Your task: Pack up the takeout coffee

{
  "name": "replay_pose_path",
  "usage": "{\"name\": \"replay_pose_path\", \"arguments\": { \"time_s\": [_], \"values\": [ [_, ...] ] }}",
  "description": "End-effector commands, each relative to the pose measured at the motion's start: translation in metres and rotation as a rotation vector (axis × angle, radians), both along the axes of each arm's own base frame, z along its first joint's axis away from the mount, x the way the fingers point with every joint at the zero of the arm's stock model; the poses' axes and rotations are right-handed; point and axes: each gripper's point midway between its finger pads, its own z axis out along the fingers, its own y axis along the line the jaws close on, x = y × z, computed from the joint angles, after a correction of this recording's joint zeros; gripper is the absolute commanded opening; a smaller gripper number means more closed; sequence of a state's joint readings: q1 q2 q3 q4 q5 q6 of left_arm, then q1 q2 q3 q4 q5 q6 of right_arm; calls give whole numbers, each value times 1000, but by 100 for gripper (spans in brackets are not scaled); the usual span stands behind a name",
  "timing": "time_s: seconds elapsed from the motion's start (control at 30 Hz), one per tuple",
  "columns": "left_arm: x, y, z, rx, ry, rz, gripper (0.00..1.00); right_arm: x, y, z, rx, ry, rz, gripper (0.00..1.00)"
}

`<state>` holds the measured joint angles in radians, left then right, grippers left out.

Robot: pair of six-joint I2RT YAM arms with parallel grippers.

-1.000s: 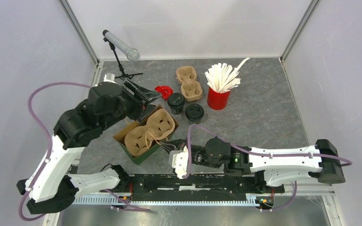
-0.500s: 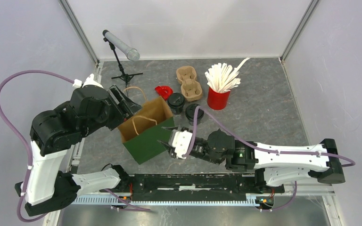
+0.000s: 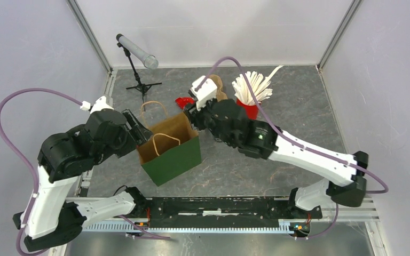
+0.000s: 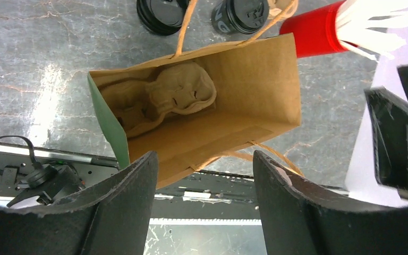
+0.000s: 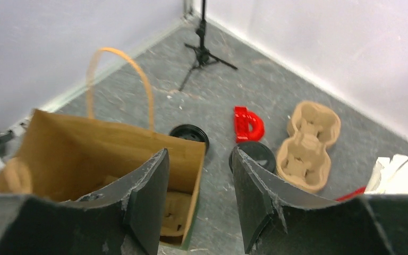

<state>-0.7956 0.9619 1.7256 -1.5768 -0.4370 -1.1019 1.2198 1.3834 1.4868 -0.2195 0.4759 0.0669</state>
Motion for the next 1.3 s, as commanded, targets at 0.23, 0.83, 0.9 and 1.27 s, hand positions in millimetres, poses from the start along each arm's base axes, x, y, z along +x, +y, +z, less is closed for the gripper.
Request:
{"name": "replay_pose_path", "arguments": {
  "time_s": [0.23, 0.83, 0.9, 1.27],
  "values": [
    [3, 14, -44, 196, 159, 15, 73, 26, 30, -72, -142, 265, 48, 48],
    [-14, -33, -10, -15, 219, -230, 77, 1, -35, -96, -123, 323, 5, 0],
    [-22, -34, -11, -37, 227, -253, 78, -2, -50, -99, -122, 334, -32, 0],
    [-57, -53, -53, -160, 361, -357, 81, -33, -88, -116, -4, 353, 4, 0]
  ]
}}
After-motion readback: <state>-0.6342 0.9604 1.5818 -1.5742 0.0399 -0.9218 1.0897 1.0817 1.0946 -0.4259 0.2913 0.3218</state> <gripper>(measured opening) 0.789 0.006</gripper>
